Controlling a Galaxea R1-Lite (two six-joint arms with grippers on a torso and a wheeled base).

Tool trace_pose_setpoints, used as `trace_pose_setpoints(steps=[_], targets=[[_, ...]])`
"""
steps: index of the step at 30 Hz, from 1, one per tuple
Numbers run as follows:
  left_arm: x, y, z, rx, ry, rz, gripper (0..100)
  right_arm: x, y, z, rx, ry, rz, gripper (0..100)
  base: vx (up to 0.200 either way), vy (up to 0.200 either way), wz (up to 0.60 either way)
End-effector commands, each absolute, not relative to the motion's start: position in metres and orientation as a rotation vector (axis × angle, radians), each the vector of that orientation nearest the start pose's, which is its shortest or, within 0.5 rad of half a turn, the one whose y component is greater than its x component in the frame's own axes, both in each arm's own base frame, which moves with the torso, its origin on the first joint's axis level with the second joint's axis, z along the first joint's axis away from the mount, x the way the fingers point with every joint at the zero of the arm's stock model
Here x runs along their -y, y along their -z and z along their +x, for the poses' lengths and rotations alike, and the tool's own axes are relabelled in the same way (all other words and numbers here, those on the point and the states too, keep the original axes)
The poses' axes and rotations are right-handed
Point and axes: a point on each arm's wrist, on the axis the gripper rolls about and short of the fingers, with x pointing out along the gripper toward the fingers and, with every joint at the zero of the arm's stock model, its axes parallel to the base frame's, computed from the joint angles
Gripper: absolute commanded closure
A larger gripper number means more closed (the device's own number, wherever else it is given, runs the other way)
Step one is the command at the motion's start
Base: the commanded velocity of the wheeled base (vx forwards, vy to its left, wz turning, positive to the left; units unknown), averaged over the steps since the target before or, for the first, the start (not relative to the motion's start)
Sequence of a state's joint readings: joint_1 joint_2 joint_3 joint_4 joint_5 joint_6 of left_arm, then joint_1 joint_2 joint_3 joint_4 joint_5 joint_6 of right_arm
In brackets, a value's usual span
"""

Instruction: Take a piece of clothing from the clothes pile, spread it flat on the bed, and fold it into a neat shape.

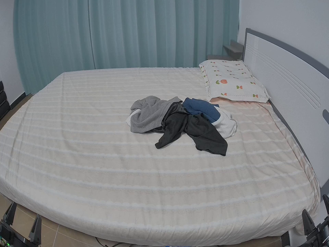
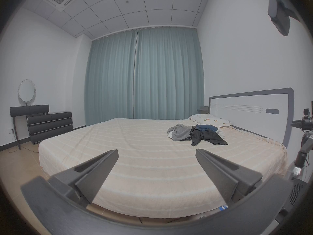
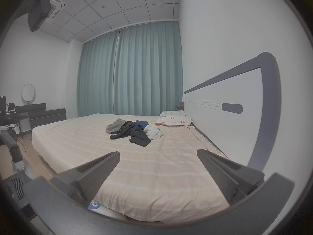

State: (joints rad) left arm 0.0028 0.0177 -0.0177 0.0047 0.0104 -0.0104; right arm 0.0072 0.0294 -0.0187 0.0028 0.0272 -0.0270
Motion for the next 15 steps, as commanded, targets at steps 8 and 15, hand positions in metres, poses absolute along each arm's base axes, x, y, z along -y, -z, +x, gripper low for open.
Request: trace_pose_setpoints(steps=[8, 15], targets=[[0.000, -0.076, -0.023, -0.006, -0.014, -0.011, 0, -0.004, -0.156, 0.011, -0.188, -0.160, 0.087, 0, 0.000, 0.000, 0.00], [0.000, -0.076, -0.023, -0.006, -0.014, -0.011, 0, -0.008, -0.148, 0.088, -0.508, -0.242, 0.158, 0, 0.000, 0.000, 0.00]])
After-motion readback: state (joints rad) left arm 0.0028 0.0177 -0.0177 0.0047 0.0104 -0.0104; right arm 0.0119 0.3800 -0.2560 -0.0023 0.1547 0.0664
